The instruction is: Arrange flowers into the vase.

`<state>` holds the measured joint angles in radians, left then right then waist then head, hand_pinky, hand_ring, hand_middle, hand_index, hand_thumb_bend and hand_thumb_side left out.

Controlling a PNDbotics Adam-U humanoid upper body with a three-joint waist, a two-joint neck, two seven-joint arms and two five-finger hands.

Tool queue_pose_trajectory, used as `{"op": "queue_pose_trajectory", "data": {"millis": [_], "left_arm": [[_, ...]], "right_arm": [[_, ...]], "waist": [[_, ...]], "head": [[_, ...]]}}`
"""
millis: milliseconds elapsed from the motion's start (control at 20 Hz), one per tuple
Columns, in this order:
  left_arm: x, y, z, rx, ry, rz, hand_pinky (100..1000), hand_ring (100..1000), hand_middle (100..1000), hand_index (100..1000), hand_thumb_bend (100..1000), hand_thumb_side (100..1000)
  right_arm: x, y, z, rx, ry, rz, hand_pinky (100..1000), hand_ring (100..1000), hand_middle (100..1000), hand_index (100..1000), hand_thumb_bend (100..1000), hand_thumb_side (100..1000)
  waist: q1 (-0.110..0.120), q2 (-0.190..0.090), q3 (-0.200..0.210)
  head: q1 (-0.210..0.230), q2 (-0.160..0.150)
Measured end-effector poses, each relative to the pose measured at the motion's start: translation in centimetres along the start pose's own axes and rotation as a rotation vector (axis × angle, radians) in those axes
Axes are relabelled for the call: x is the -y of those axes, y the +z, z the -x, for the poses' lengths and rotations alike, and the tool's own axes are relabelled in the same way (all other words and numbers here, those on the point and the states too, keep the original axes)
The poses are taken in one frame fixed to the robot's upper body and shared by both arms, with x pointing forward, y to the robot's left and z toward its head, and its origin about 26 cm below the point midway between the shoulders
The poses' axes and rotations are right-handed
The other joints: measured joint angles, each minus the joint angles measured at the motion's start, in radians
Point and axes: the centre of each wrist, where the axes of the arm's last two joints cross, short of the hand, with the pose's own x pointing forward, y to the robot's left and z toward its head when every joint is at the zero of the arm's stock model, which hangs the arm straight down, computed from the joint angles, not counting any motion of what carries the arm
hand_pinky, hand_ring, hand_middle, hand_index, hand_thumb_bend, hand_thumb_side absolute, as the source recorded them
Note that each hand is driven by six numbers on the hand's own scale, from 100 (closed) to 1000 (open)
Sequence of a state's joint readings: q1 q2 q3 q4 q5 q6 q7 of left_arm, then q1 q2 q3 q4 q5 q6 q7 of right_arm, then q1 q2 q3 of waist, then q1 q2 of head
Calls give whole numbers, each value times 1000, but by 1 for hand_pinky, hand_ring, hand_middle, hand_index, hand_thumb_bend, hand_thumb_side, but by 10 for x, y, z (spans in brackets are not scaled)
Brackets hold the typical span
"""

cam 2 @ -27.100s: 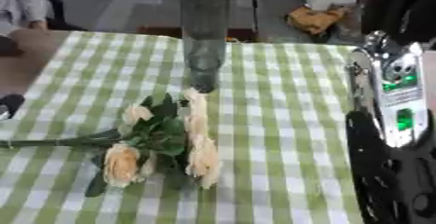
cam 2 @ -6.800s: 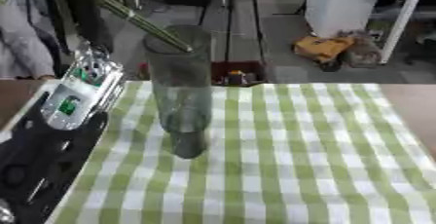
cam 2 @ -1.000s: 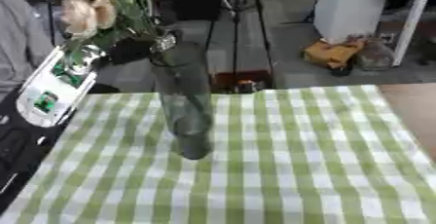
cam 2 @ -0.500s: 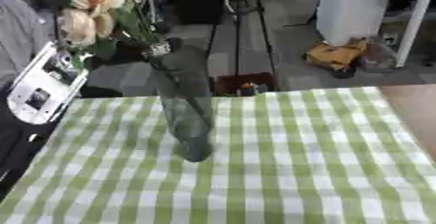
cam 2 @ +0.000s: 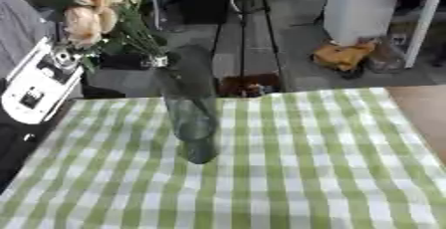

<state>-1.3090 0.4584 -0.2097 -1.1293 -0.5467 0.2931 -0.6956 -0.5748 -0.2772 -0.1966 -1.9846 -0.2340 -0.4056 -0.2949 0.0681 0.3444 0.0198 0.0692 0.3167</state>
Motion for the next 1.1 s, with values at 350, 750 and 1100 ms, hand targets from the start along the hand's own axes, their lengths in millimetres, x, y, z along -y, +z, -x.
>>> {"op": "queue_pose_trajectory", "data": {"millis": [350,750,1100], "left_arm": [[1,2,-1,7,-4,-11,840,1000,1000,1000,432,847],[-2,10,6,4,-9,-22,854,1000,1000,1000,422,859],[-1,17,13,-17,-27,-2,867,1000,1000,1000,425,866]], "right_arm": [[0,1,0,-6,2,3,653,743,717,786,100,808],[1,1,0,-7,3,5,653,742,716,786,100,805],[1,1,0,-8,5,10,653,742,716,786,100,802]], "waist": [[-2,0,2],[-2,-9,11],[-2,-18,19]], "head": [[0,0],[-3,8],[-11,11]]}}
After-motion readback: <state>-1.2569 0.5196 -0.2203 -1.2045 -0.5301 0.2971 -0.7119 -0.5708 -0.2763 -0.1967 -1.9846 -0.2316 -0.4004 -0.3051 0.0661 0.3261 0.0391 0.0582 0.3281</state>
